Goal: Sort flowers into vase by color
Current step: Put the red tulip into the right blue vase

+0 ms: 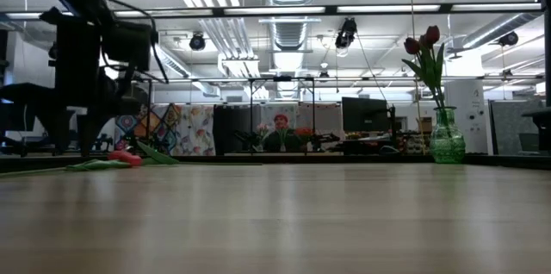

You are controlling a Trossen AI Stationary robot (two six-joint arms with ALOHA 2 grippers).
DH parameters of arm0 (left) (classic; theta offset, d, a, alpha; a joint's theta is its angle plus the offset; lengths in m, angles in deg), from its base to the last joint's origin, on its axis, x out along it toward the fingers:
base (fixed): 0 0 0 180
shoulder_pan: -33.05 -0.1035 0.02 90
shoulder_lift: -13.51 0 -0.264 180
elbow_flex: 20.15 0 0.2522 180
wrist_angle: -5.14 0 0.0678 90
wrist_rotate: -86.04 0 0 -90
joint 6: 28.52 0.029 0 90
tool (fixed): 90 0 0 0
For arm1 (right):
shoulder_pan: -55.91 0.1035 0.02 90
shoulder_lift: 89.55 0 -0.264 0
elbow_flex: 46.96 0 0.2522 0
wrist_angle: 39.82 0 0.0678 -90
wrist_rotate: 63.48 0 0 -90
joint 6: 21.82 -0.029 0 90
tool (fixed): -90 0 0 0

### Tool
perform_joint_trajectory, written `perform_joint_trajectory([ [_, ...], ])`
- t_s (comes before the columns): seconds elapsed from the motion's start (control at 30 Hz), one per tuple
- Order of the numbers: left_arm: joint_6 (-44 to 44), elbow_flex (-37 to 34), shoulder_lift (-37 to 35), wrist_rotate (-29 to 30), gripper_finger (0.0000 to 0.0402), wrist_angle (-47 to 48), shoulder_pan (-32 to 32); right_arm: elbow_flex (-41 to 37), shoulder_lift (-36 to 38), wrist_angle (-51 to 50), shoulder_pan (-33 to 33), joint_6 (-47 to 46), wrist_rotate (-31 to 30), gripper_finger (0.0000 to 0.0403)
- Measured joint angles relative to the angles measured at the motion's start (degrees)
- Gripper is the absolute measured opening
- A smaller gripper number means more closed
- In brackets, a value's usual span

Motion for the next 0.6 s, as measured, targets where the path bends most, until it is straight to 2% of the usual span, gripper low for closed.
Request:
perform_joint_trajectory([
  [0.2,4.9,-1.4,2.5,-0.3,0.0207,-0.5,-3.2,0.0,-0.8,0.6,-0.8,2.2,-6.0,0.0236],
  [0.37,7.7,-2.5,2.9,-1.2,0.0239,-2.1,-6.1,0.0,-0.9,3.8,-1.7,2.2,-6.5,0.0230],
  [0.5,8.3,-5.1,3.0,-4.3,0.0243,-8.5,-6.8,0.1,-2.4,4.6,-1.7,2.2,-6.9,0.0225],
  [0.6,7.9,-6.0,3.6,-4.4,0.0236,-10.4,-6.7,0.0,-4.0,5.7,-1.7,2.2,-6.8,0.0223],
])
